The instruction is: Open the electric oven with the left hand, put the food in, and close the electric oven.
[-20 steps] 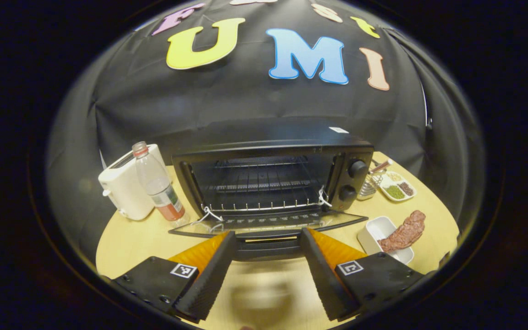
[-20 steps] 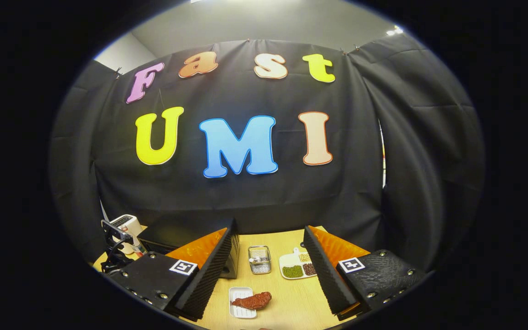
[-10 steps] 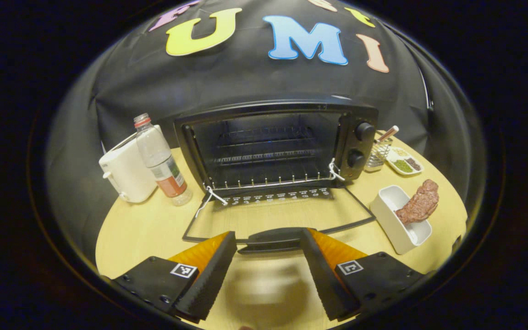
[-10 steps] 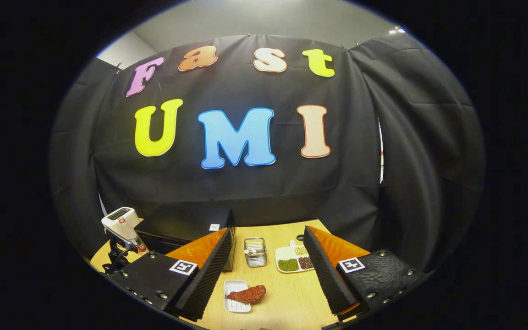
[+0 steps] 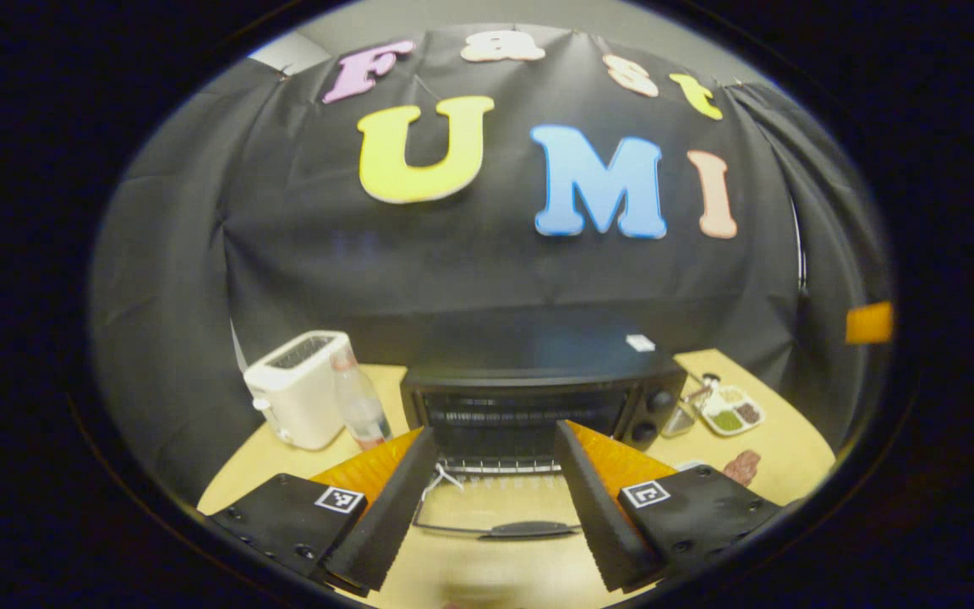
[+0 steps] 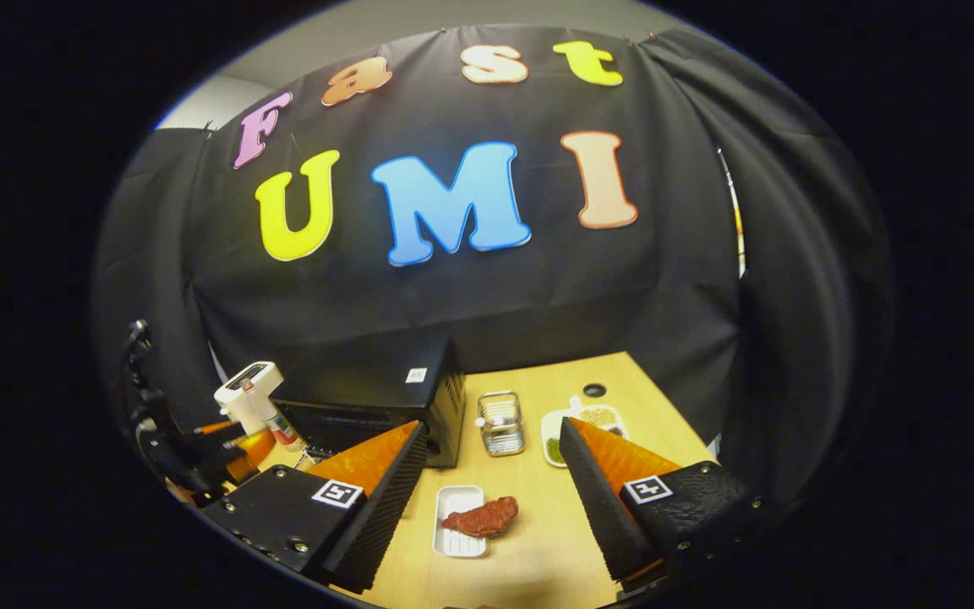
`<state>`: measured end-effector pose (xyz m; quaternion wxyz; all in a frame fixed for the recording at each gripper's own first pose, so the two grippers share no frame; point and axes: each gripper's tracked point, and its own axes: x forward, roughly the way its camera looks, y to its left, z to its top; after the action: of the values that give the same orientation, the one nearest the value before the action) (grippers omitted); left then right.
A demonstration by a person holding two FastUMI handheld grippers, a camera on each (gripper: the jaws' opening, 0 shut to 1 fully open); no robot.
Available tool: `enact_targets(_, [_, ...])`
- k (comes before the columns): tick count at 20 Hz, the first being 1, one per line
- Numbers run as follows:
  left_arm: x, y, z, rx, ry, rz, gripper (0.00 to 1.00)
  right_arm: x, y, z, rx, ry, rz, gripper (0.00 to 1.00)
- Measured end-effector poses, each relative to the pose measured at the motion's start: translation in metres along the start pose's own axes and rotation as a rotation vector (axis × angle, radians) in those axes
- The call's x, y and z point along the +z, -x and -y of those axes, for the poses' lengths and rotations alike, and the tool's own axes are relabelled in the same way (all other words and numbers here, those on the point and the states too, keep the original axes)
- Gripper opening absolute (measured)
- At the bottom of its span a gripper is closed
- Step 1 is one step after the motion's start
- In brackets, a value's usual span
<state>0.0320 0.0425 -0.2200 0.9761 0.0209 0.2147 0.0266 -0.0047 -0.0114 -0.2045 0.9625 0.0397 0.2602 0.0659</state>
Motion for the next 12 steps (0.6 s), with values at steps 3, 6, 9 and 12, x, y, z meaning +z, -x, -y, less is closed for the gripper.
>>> enact_targets(3, [0.065,0.02,-0.001,0.007,0.028,0.122,0.99,-0.033,-0.022,0.007,0.049,-0.062,-0.101,0.96])
enact_targets(6, [0.12,0.044,0.001,0.006,0.029,0.216,0.99,-0.068,-0.039,0.021,0.063,-0.124,-0.189,0.96])
enact_targets(9, [0.156,0.06,0.005,0.015,0.024,0.276,0.99,-0.103,-0.051,0.039,0.07,-0.2,-0.271,0.96])
enact_targets(12, [0.167,0.071,0.011,0.028,0.013,0.291,0.97,-0.136,-0.068,0.041,0.107,-0.267,-0.342,0.96])
